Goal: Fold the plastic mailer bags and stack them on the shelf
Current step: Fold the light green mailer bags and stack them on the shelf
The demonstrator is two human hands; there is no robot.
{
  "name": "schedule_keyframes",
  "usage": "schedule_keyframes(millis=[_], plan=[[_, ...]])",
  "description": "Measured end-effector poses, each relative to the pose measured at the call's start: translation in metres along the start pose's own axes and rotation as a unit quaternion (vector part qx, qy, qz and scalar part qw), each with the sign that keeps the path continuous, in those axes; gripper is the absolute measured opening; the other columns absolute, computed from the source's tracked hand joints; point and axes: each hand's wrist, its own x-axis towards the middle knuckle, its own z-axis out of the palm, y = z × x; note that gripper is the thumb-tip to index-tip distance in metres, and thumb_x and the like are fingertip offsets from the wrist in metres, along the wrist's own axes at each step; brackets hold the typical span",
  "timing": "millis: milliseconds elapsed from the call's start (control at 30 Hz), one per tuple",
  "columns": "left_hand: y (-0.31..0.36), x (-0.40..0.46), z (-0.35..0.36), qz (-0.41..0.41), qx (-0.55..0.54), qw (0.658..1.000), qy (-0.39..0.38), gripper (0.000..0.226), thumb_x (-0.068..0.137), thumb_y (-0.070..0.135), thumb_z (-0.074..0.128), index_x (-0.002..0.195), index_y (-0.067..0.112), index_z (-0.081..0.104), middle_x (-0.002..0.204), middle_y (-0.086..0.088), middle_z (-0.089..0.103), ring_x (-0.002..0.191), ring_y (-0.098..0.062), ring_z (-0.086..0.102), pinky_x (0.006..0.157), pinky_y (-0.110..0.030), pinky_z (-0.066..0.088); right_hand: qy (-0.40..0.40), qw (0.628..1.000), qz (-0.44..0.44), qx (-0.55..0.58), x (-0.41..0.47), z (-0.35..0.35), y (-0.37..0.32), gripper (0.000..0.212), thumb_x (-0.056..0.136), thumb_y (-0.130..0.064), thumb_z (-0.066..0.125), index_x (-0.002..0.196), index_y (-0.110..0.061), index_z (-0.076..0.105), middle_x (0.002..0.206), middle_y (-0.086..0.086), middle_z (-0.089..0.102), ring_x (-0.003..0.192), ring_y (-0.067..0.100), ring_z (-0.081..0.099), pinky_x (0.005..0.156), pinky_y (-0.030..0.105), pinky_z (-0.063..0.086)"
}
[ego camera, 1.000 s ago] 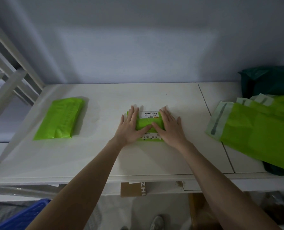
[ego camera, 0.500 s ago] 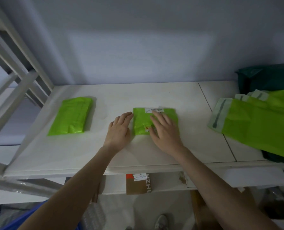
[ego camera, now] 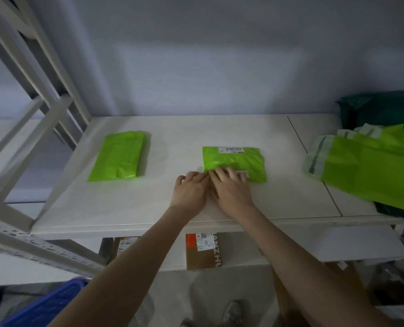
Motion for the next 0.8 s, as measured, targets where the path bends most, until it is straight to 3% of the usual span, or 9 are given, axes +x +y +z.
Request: schedule_keyframes(millis=[100, 167, 300, 533, 800], plan=[[0.002, -0.001, 0.005, -0.013, 0.004, 1.0, 0.008, 0.046, 0.097, 0.023, 0.033, 0.144, 0.025, 0.032, 0.148, 0.011, 0.036, 0.134, -0.016, 0.033, 0.102, -0.033, 0.023, -0.013, 1.0, 0.016, -0.006, 0.001, -0.001, -0.006, 0.044, 0.08, -0.037, 0.037, 0.102, -0.018, 0.069, 0.107, -0.004, 0.067, 0.09, 0.02, 0.062, 0.069, 0.033, 0.049], [0.002, -0.003, 0.008, -0.018, 0.013, 1.0, 0.007, 0.049, 0.098, 0.024, 0.032, 0.146, 0.024, 0.027, 0.15, 0.01, 0.034, 0.134, -0.016, 0.033, 0.104, -0.035, 0.023, -0.022, 0.999, 0.023, 0.007, 0.0, -0.001, -0.008, 0.049, 0.082, -0.037, 0.032, 0.105, -0.016, 0.069, 0.108, -0.004, 0.067, 0.091, 0.019, 0.062, 0.07, 0.033, 0.049], [0.005, -0.005, 0.01, -0.029, 0.02, 0.999, -0.004, 0.052, 0.099, 0.026, 0.029, 0.149, 0.025, 0.016, 0.152, 0.01, 0.028, 0.137, -0.017, 0.028, 0.106, -0.037, 0.022, -0.017, 0.999, 0.039, 0.017, -0.004, 0.004, -0.005, 0.052, 0.083, -0.037, 0.032, 0.114, -0.012, 0.065, 0.112, -0.002, 0.066, 0.096, 0.019, 0.062, 0.074, 0.035, 0.051], [0.011, 0.002, 0.005, -0.04, 0.03, 0.999, -0.014, 0.059, 0.097, 0.021, 0.031, 0.15, 0.03, 0.005, 0.149, 0.005, 0.033, 0.132, -0.023, 0.034, 0.103, -0.041, 0.028, 0.021, 0.997, 0.068, 0.017, -0.008, -0.003, 0.012, 0.046, 0.081, -0.035, 0.033, 0.105, -0.012, 0.066, 0.099, -0.002, 0.065, 0.087, 0.022, 0.06, 0.067, 0.032, 0.048], [0.02, 0.009, 0.001, -0.028, 0.078, 0.996, -0.021, 0.056, 0.098, 0.024, 0.032, 0.149, 0.034, 0.01, 0.137, -0.002, 0.043, 0.118, -0.03, 0.046, 0.094, -0.04, 0.035, -0.001, 0.995, 0.099, 0.005, -0.02, -0.005, 0.042, 0.046, 0.081, -0.032, 0.033, 0.106, -0.01, 0.065, 0.101, 0.0, 0.064, 0.087, 0.024, 0.06, 0.063, 0.033, 0.048]])
